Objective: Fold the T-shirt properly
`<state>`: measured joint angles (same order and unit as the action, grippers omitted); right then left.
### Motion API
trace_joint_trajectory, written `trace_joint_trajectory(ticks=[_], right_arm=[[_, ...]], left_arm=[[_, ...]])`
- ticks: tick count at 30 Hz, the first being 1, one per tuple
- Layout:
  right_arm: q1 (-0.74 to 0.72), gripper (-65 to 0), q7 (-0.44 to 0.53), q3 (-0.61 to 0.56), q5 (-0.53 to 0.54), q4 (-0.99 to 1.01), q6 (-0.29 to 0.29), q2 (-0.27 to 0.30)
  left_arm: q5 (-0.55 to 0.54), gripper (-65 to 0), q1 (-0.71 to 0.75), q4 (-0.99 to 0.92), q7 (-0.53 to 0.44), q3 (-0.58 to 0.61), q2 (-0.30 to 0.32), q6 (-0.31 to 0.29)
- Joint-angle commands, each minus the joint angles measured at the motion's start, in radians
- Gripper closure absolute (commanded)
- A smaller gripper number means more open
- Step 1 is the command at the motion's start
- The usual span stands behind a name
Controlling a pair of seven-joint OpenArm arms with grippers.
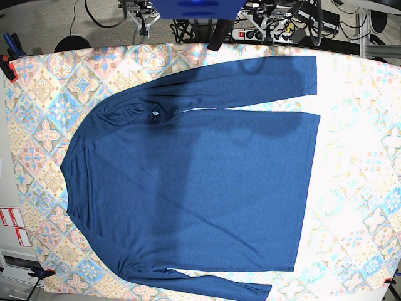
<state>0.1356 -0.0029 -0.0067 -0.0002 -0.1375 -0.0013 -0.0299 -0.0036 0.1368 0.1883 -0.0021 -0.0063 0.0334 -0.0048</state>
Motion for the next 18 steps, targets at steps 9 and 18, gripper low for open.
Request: trace_joint_trajectory(ticks=[9, 18], right_arm=[[0.003, 0.0, 0.004, -0.002, -0.007, -0.001, 0.002, 0.002], [0.022, 0.0, 0.004, -0.002, -0.007, -0.001, 0.002, 0.025]], left_arm=[[-0.003, 0.0, 0.013, 0.004, -0.006, -0.001, 0.006, 0.002], [-0.003, 0.0, 0.045, 0.006, -0.008, 0.001, 0.009, 0.002]])
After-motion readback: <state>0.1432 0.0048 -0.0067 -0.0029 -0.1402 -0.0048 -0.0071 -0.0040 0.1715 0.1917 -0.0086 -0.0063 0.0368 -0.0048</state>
